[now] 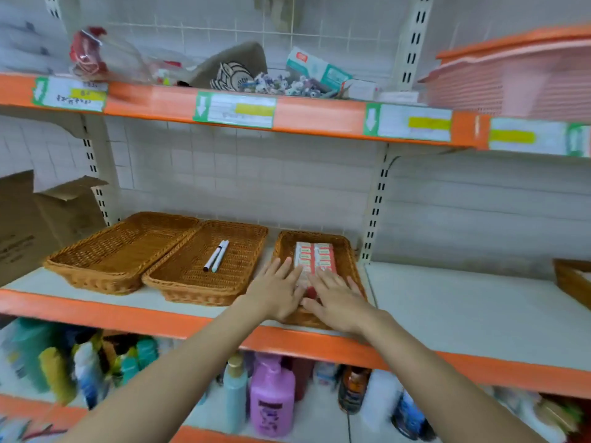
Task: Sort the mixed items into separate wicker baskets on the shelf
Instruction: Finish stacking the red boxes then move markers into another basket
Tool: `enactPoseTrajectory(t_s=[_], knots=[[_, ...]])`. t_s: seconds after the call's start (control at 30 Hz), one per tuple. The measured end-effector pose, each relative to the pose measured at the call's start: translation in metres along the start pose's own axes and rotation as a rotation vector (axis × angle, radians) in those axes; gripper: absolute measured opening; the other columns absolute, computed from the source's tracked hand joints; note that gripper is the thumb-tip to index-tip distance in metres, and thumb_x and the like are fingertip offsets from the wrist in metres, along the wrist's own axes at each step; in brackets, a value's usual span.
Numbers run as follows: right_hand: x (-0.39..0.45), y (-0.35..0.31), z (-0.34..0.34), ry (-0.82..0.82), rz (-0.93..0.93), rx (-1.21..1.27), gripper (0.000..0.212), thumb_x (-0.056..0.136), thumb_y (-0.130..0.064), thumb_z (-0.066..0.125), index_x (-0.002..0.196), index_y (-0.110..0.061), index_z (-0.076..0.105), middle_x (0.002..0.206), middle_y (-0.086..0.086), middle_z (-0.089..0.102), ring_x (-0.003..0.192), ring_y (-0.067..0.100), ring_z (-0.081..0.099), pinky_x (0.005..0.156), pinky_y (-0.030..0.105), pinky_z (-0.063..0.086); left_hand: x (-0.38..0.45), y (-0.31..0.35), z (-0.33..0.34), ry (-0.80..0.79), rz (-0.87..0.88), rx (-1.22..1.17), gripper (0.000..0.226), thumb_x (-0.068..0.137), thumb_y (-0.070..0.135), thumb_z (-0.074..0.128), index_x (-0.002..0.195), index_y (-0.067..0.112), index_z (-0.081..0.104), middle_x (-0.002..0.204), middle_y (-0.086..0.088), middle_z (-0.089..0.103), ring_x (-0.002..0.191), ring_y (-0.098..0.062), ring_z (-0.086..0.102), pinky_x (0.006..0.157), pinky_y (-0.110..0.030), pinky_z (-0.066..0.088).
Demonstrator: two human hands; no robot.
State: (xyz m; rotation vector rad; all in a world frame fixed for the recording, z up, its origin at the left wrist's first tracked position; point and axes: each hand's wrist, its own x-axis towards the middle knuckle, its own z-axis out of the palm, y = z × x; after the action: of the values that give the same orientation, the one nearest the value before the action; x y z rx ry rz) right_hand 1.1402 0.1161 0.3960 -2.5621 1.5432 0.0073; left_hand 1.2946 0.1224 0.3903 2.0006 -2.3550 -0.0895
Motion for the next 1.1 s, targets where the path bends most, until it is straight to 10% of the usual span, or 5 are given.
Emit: enactPoseTrajectory(t_s=[1.1], knots=[[-0.147,0.326,-0.007,-0.013,0.578,-0.010,0.068,0.100,-0.057,0.019,0.154,-0.025,-0.007,0.161,-0.004,-0.015,0.148,0.018,-0.013,0.117,0.050,-0.008,0.143,0.324,0.038,-0.140,0.498,0.096,0.065,0.102,0.049,0.017,0.153,0.017,-0.007,0.160,-0.007,-0.015,0.148,-0.023,-0.011,0.119,-0.039,-0.008]])
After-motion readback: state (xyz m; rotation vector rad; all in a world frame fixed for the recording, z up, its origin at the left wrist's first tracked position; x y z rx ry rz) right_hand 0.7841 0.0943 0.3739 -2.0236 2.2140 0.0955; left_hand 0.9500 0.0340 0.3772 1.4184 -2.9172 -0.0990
